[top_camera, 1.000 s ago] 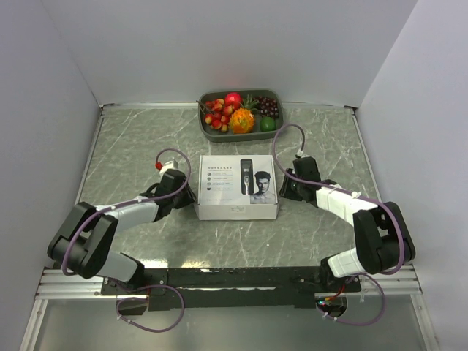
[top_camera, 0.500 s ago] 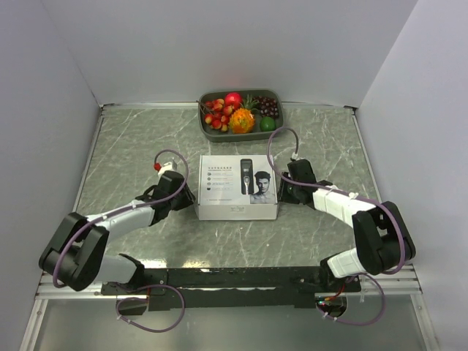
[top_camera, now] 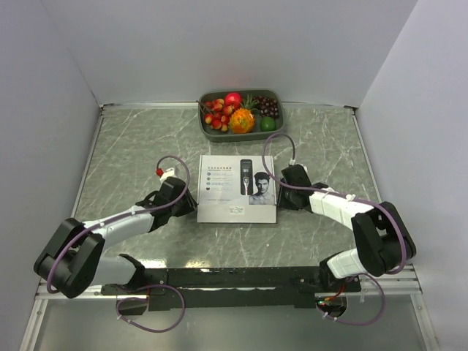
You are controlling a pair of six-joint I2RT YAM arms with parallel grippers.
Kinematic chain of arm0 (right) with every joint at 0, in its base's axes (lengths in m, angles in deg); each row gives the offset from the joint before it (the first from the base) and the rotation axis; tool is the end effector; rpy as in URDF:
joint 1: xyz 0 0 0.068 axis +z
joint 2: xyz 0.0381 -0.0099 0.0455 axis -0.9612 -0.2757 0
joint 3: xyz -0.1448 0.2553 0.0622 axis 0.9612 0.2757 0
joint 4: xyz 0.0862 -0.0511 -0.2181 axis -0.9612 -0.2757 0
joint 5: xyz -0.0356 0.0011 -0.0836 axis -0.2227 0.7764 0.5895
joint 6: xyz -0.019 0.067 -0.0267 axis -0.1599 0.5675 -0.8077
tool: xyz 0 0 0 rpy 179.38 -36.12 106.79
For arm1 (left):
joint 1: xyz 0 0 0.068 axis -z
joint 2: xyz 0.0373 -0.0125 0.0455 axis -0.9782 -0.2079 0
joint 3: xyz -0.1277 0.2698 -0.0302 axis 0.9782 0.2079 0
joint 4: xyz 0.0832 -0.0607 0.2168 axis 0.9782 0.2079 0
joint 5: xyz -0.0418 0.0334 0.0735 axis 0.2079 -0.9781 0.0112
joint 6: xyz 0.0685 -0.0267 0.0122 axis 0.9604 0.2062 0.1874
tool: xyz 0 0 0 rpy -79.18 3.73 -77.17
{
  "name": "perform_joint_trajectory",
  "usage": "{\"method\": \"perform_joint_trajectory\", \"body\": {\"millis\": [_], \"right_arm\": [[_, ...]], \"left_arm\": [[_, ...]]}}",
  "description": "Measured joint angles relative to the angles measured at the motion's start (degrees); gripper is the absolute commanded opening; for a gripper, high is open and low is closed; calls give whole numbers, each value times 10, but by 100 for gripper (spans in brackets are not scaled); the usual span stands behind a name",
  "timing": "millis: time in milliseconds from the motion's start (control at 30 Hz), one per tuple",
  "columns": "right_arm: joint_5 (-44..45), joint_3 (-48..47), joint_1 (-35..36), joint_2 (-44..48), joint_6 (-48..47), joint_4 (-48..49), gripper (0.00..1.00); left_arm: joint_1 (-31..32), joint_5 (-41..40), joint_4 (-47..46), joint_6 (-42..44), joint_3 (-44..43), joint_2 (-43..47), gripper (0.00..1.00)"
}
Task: Sort the hair-cutting tools
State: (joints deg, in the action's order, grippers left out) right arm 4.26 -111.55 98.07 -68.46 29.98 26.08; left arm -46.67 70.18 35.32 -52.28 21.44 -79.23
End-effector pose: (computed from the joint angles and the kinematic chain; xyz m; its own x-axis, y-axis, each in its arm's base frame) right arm 0.2298 0.0978 0.1779 -0.8491 0.1560 -0.5047 0.0515 0.9753 0.2149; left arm 0.2018 -0.1115 0.1812 -0.7189 -0.4193 -0.5544 -0.1688 0.8790 -0.4459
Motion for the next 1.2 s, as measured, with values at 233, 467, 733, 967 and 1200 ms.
{"method": "perform_joint_trajectory", "body": {"millis": [233,467,733,967,1200], "right_arm": [[4,3,10,12,10,-22,40],[-11,17,13,29,15,-25,41],[-29,36,20,54,24,-28,41],[-51,55,25,91,30,-44,42],[-61,58,25,112,30,-55,42]], "left_arm": [[12,-9,4,-4,6,15,40],[19,-9,16,-14,14,35,40],[26,-1,27,-25,31,71,41],[27,14,37,-31,47,110,41],[27,22,36,-39,53,116,41]]}}
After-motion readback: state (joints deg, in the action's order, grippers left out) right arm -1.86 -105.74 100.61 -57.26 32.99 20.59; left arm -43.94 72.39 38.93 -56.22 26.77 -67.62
